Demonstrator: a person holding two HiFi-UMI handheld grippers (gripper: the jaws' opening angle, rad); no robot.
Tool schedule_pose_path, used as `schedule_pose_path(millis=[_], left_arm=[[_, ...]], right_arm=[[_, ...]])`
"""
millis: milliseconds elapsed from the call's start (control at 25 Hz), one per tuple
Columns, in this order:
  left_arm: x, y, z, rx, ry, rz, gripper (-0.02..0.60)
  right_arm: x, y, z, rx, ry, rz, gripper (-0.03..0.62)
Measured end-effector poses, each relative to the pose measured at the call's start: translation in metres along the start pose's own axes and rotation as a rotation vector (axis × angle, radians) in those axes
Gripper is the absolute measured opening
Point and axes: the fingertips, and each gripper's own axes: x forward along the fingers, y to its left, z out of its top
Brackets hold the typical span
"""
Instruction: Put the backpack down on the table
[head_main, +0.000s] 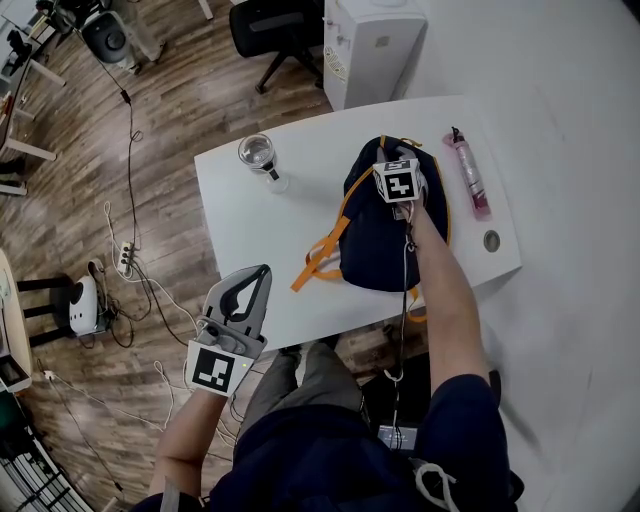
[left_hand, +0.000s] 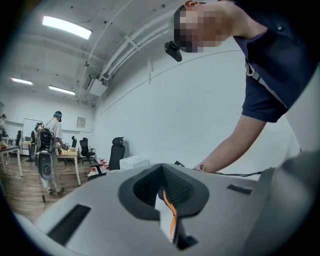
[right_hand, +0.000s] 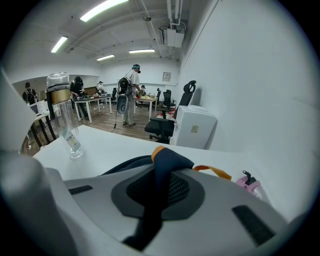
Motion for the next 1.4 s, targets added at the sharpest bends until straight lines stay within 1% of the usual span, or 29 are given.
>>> schedule_pose_path(millis=[280, 640, 920, 1040, 1120, 1240, 1360, 1400], left_arm=[[0.005, -0.001, -0.002, 0.0, -0.003, -0.005, 0.003], [0.005, -0.002, -0.001, 0.0, -0.004, -0.009, 0.003], [0.004, -0.002, -0.001, -0.002, -0.004, -0.007, 0.003], [0.005, -0.002, -0.001, -0.002, -0.005, -0.008, 0.003], [0.005, -0.002, 0.0, -0.001, -0.006, -0.01, 0.003], [0.004, -0.003, 0.0, 0.0, -0.003, -0.013, 0.003], [0.004, -0.004, 0.001, 0.002, -0.005, -0.015, 0.003], [0.004, -0.004, 0.001, 0.002, -0.006, -0.016, 0.003]], right_arm=[[-0.006, -0.002, 0.002, 0.002, -0.015, -0.006, 0.022], [-0.013, 0.001, 0.003, -0.037, -0.021, -0.001, 0.095], [-0.022, -0.005, -0.004, -0.045, 0.027, -0.033, 0.15], [-0.024, -0.008, -0.003, -0.035, 0.017, -0.038, 0.183], [-0.025, -0.006, -0.001, -0.023, -0.002, -0.024, 0.199], [-0.026, -0.003, -0.001, 0.004, -0.022, -0.004, 0.242], [-0.028, -0.002, 0.001, 0.018, -0.039, 0.001, 0.31], [-0.029, -0.003, 0.001, 0.019, -0.043, -0.004, 0.313]])
